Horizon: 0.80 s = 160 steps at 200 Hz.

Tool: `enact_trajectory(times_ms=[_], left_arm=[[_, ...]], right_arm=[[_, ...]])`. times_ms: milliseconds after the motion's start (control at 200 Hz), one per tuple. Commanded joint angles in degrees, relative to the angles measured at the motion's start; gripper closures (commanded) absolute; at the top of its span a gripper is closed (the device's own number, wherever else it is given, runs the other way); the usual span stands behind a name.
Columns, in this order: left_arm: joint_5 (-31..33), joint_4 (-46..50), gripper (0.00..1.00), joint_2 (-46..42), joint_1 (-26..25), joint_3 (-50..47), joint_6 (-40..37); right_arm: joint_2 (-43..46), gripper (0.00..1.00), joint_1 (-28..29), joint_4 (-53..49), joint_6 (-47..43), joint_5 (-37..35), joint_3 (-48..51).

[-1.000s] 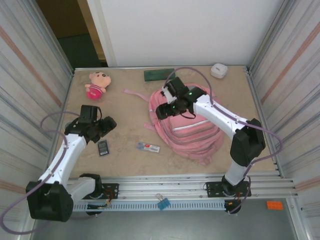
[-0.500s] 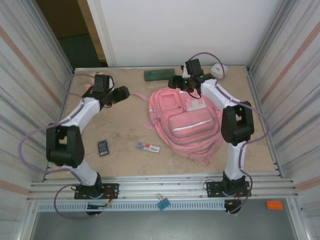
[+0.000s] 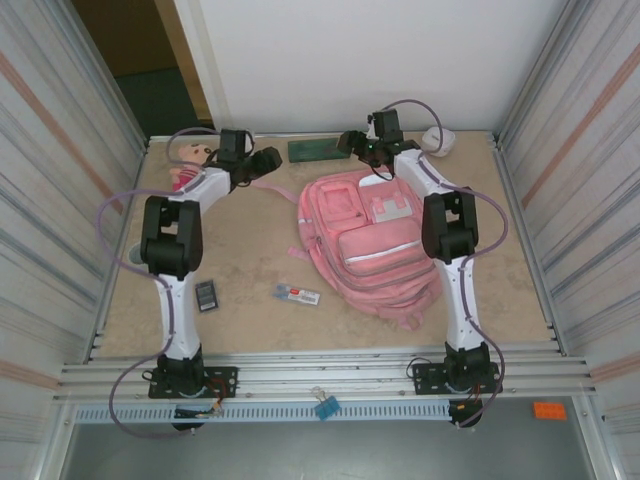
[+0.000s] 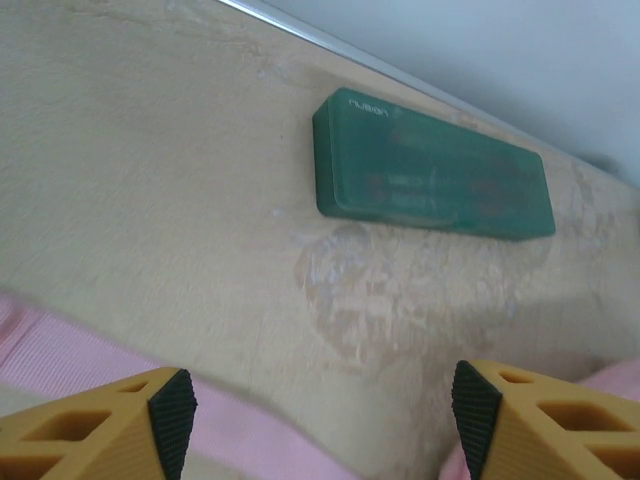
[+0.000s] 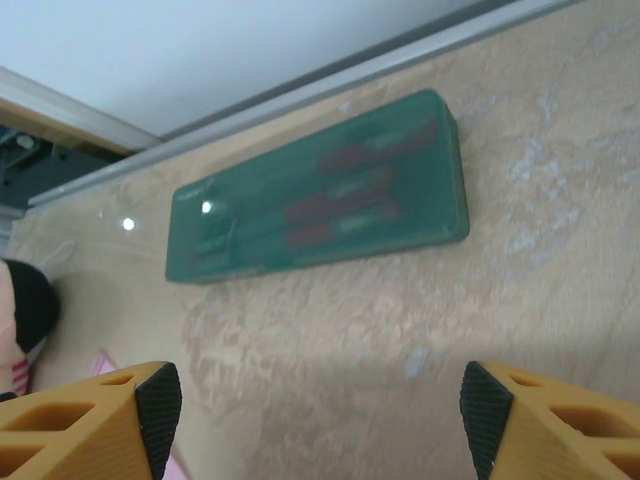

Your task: Pack the student bag

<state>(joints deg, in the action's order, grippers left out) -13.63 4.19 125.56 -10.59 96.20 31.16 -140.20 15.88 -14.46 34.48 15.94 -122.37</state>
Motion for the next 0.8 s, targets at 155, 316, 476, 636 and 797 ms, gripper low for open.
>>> enact_trajectory(times_ms=[155, 316, 476, 636, 797], left_arm=[[2.2, -2.2, 0.28, 11.1, -1.5, 12.1, 5.5], [3.8, -4.1, 0.28, 16.0, -1.9, 17.6, 8.3], [3.5, -3.5, 0.30, 20.6, -1.9, 23.5, 10.6], [2.0, -3.1, 0.34, 25.5, -2.2, 30.2, 12.5], [0.5, -1.2, 0.37, 31.5, -2.6, 39.4, 13.4]], right_arm=[[-10.5, 0.23, -0.8, 1.3, 5.1, 0.7, -11.4], [-16.8, 0.23, -0.8, 0.7, 7.3, 1.3, -19.0], [-19.4, 0.22, -1.0, 2.8, 9.9, -0.3, -20.6], [-23.1, 0.24, -1.0, 5.1, 12.4, 0.5, -23.3], [-27.8, 0.27, -1.2, 5.3, 13.4, 2.8, -29.0]])
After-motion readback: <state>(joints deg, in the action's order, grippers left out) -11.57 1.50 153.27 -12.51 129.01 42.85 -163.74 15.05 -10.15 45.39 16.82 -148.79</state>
